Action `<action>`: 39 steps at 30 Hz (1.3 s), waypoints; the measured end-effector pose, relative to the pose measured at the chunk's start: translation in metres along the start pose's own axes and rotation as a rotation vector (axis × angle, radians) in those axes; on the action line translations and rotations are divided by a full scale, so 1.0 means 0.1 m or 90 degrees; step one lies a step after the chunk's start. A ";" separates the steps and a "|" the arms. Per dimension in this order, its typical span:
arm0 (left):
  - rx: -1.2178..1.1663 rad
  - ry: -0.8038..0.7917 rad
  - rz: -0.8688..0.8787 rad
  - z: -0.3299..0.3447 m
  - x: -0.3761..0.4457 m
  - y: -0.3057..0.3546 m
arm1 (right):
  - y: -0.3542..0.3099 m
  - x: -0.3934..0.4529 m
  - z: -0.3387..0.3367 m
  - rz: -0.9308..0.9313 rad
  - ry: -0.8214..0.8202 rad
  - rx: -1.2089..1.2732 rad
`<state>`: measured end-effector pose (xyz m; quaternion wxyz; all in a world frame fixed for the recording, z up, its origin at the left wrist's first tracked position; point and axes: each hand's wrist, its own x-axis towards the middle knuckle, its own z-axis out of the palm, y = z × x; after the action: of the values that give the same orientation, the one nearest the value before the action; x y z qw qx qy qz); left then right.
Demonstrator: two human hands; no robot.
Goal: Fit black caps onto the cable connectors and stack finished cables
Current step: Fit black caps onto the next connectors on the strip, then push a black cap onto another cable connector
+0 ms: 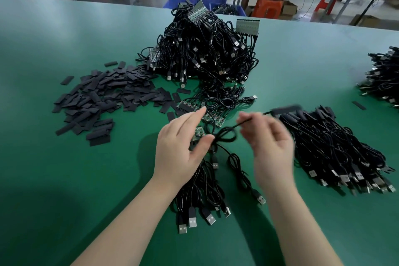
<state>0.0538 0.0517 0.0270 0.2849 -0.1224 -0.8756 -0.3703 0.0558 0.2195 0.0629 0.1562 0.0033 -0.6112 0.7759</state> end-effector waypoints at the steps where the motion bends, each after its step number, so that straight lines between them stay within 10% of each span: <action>1: -0.002 0.010 -0.011 -0.01 0.00 -0.01 | -0.14 0.08 -0.08 -0.012 0.025 0.053; 3: 0.011 0.025 -0.044 -0.01 0.01 -0.04 | -0.47 0.22 -0.28 -0.094 0.097 0.020; 7: 0.035 0.009 -0.116 0.04 0.03 -0.12 | -0.86 0.54 -0.79 -0.223 0.284 -0.558; 12: 0.141 -0.102 -0.146 0.07 0.02 -0.21 | -0.54 0.78 -1.17 0.095 0.170 -1.113; 17: 0.209 -0.238 -0.169 0.14 0.01 -0.29 | -0.10 0.66 -1.30 0.251 0.078 -1.251; 24: 0.185 -0.307 -0.138 0.15 0.21 -0.37 | -0.09 0.76 -1.24 0.267 0.106 -1.240; 27: 0.201 -0.308 -0.127 0.18 0.23 -0.38 | -0.06 0.61 -0.94 0.014 0.087 -1.141; 33: 0.162 -0.214 -0.107 0.15 0.15 -0.40 | 0.14 0.22 -0.18 0.062 -0.292 -0.767; 39: 0.161 -0.110 -0.067 0.13 0.11 -0.39 | 0.40 0.29 0.17 0.088 -0.150 -0.713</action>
<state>0.0229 0.0341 0.0041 0.2021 -0.0710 -0.9418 -0.2593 0.0151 0.2020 0.0349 0.0141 -0.0338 -0.9408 0.3369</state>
